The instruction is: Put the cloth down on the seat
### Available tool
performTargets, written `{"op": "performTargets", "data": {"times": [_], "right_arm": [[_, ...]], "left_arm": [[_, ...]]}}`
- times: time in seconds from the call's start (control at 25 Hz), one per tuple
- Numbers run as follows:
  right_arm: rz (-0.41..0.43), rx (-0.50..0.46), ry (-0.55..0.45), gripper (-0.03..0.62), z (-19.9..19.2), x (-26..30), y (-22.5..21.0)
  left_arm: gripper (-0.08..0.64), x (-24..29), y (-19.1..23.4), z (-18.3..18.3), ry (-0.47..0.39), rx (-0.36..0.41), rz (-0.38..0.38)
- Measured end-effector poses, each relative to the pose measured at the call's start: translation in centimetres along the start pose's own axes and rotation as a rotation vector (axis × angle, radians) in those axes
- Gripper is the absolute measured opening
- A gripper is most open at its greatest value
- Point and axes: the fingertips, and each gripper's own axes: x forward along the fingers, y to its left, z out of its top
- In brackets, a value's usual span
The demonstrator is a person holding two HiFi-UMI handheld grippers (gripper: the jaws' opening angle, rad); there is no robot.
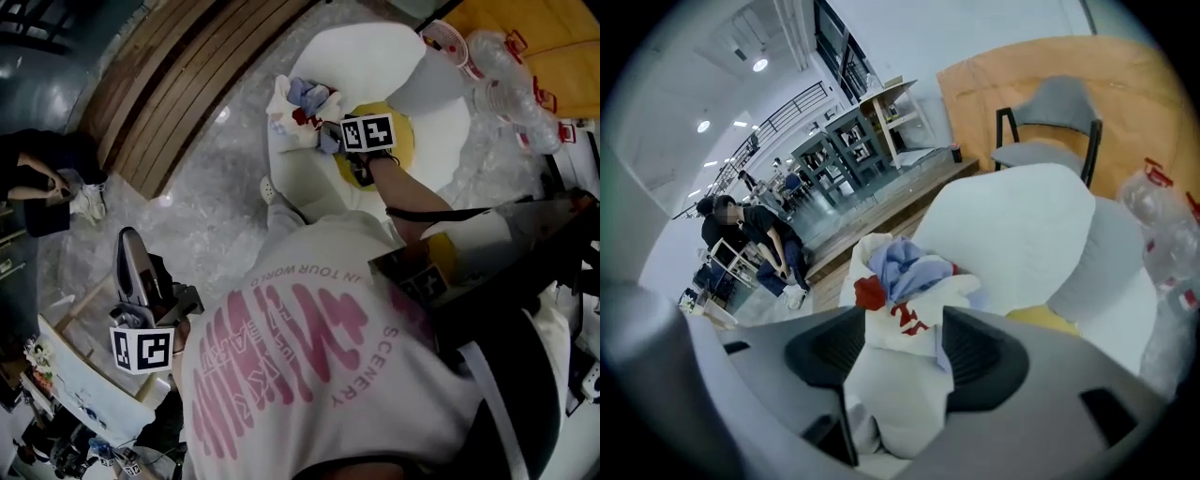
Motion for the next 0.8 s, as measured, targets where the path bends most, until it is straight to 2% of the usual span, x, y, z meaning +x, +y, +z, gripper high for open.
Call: {"op": "performTargets", "data": {"times": [0.08,0.24,0.44,0.64,0.68,0.8], "right_arm": [[0.024,0.03,-0.065,0.25,1.2,-1.4,-0.4],[0.153,0.075,-0.221,0.25,5.7,-4.9,0.6],[0.293,0.0,-0.36,0.25,10.6,-10.4,3.0],[0.445,-0.077,-0.455,0.245,12.0,-16.4,5.8],[0.474,-0.088,-0.464,0.23,12.0,-17.6,6.3],[0.559,-0.112,-0.508,0.098,12.3,-20.9,7.9]], "left_arm": [[0.009,0.1,-0.8,-0.2,0.003,0.007,-0.005],[0.009,0.2,-2.4,-0.5,-0.011,0.009,-0.01],[0.009,0.5,-5.3,-1.3,-0.02,0.014,-0.056],[0.009,0.0,-8.6,-2.8,-0.036,0.03,-0.083],[0.009,-0.4,-9.1,-2.8,-0.048,0.041,-0.077],[0.009,-1.5,-9.5,-2.2,-0.095,0.04,-0.043]]}}
